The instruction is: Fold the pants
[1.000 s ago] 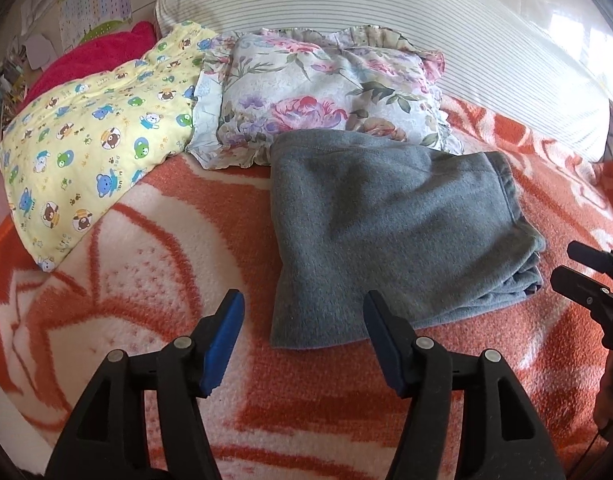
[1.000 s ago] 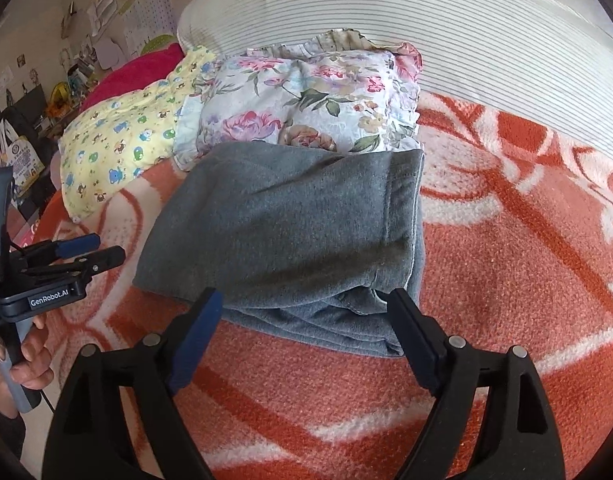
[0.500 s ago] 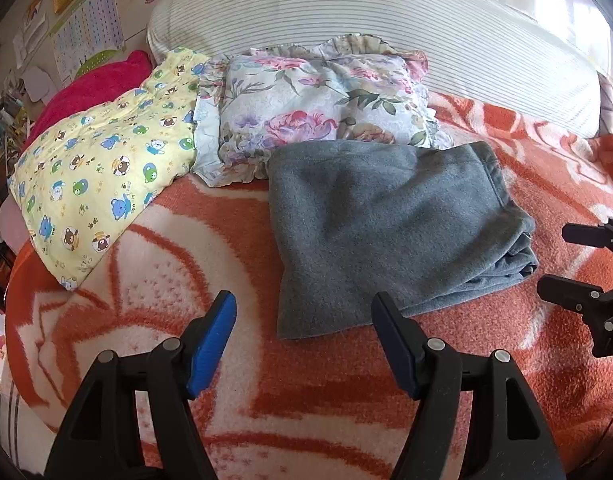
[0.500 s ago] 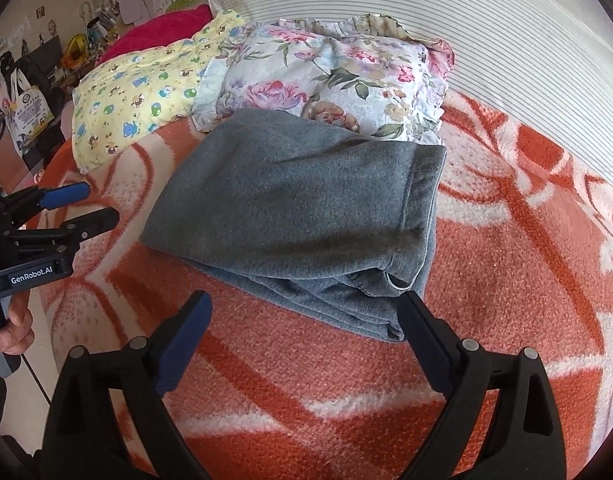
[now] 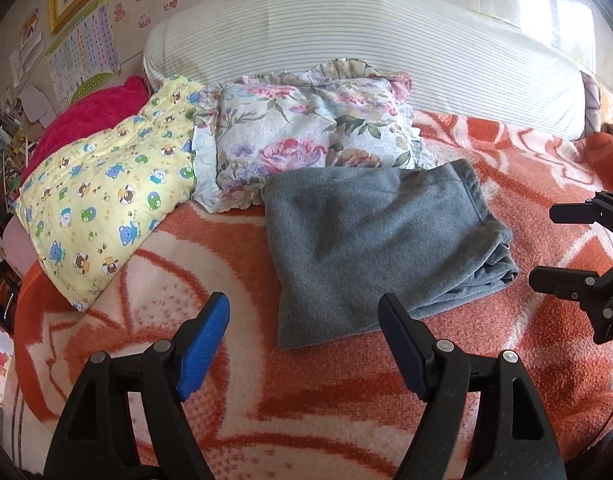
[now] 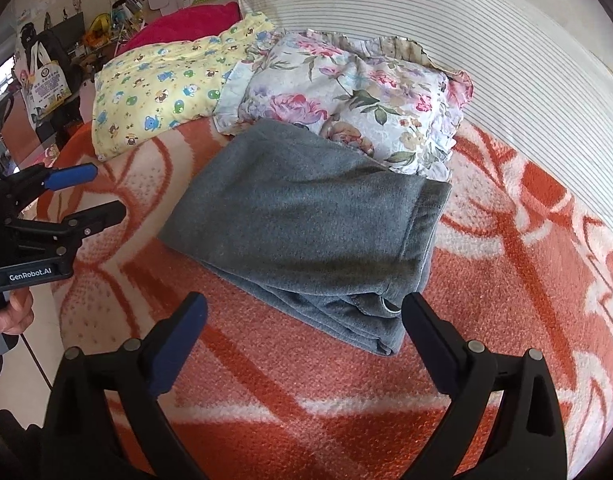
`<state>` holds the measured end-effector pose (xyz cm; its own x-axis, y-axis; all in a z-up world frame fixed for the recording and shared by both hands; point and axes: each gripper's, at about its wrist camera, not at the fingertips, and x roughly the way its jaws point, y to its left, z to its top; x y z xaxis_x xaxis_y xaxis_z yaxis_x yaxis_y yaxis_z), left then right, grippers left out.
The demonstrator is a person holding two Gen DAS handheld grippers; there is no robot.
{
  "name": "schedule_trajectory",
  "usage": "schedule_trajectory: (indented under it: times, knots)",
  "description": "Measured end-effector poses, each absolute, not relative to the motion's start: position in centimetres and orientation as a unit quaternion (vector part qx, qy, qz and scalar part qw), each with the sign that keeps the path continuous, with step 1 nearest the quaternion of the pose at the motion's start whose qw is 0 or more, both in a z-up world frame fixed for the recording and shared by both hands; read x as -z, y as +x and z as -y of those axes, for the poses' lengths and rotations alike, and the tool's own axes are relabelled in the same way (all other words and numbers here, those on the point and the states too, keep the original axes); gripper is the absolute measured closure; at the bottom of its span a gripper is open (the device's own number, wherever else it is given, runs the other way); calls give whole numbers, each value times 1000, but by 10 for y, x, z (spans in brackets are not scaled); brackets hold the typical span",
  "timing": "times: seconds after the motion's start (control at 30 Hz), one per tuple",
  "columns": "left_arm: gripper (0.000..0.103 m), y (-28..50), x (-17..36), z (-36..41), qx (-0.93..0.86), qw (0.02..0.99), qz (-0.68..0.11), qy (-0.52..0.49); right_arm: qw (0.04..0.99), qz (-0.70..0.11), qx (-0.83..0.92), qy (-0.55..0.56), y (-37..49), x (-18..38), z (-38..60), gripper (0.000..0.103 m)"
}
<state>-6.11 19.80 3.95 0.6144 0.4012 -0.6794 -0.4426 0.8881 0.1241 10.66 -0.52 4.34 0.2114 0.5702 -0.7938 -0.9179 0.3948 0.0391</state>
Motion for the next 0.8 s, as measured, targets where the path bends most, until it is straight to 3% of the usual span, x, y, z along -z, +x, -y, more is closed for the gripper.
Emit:
schedule_trajectory:
  times: [0.8]
  knots:
    - [23,-45,-25,-206,-229,890,-392,-32,731,-403,-506,-219,119,-29,-7,4]
